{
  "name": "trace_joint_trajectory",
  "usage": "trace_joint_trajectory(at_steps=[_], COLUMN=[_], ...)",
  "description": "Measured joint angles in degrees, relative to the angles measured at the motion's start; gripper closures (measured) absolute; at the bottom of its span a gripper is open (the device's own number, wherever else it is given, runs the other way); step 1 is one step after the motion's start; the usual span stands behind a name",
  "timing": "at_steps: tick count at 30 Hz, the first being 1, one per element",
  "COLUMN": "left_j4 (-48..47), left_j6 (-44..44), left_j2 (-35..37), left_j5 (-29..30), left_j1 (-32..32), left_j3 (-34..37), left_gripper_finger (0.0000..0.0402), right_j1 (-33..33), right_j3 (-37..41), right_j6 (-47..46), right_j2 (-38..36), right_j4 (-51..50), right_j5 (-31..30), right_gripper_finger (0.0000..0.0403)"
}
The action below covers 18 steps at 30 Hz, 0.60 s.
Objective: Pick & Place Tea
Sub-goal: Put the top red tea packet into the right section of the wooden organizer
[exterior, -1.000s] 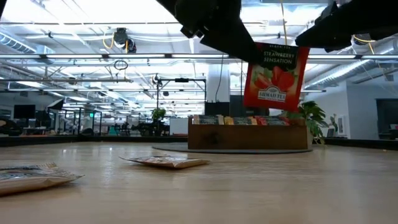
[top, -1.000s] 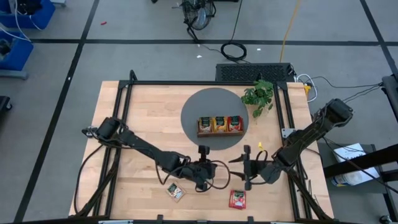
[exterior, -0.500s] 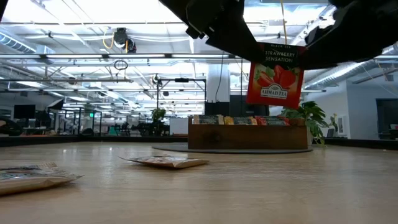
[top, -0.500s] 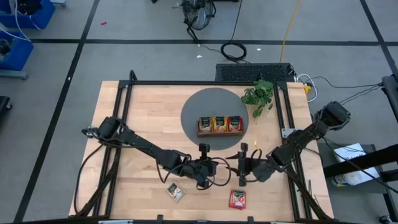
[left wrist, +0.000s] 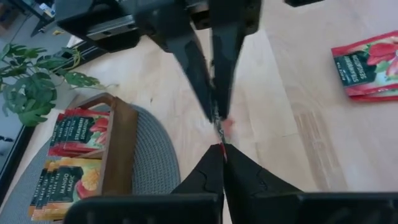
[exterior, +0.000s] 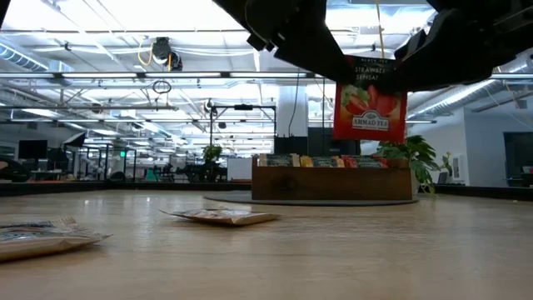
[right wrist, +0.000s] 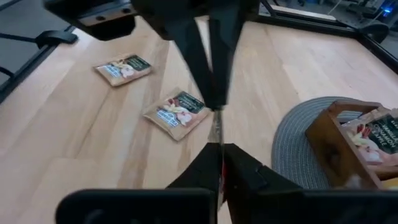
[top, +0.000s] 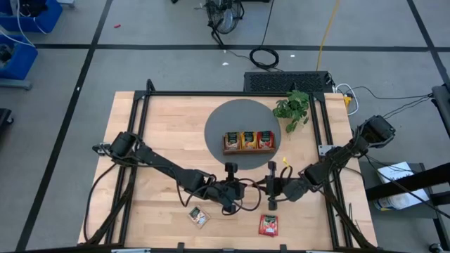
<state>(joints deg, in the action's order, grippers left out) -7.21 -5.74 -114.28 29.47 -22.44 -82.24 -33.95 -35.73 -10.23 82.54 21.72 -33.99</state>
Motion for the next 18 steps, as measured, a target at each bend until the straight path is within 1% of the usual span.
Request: trace_joint_trajectory(at_steps=[2,4,8,10,12,14,16,17,18], left_j4=[-0.2,-0.6,-2.8,-4.4,-9.8,-13.2,-19.5,-21.5,-21.4], left_j6=[-1.2,-3.0,-4.9,-4.3,-3.0,0.7,5.3,7.6,9.3], left_j2=[0.0,0.0,0.6,1.1,2.7,3.7,5.7,6.2,6.5], left_j5=[0.0,0.8,4.1,5.3,5.3,4.7,4.0,3.3,3.0], left_j1=[0.0,-0.3,-2.1,-2.9,-3.9,-4.6,-6.0,-6.6,-7.3], left_j3=[0.0,0.0,0.0,-0.1,0.0,-0.2,0.4,0.7,1.0], left_gripper_finger=[0.0383,0.036,0.0307,0.0281,0.026,0.0244,0.0235,0.0234,0.0234], right_j1=[0.0,0.4,0.8,1.3,1.9,2.9,4.6,5.6,6.6], right_j3=[0.0,0.0,0.0,0.0,0.0,0.0,0.0,0.0,0.0], right_j6=[0.5,0.5,0.4,0.1,-0.1,0.1,1.1,1.7,2.4], right_j2=[-0.5,-1.3,-3.9,-5.7,-7.9,-10.9,-14.2,-16.1,-18.3], right_j4=[-1.0,-1.9,-6.4,-9.2,-12.1,-15.8,-19.6,-21.2,-23.6], right_j5=[0.4,1.1,0.9,1.0,0.9,0.9,1.2,1.2,1.6], right_gripper_finger=[0.0401,0.0401,0.0402,0.0402,0.0402,0.0402,0.0402,0.0402,0.0402])
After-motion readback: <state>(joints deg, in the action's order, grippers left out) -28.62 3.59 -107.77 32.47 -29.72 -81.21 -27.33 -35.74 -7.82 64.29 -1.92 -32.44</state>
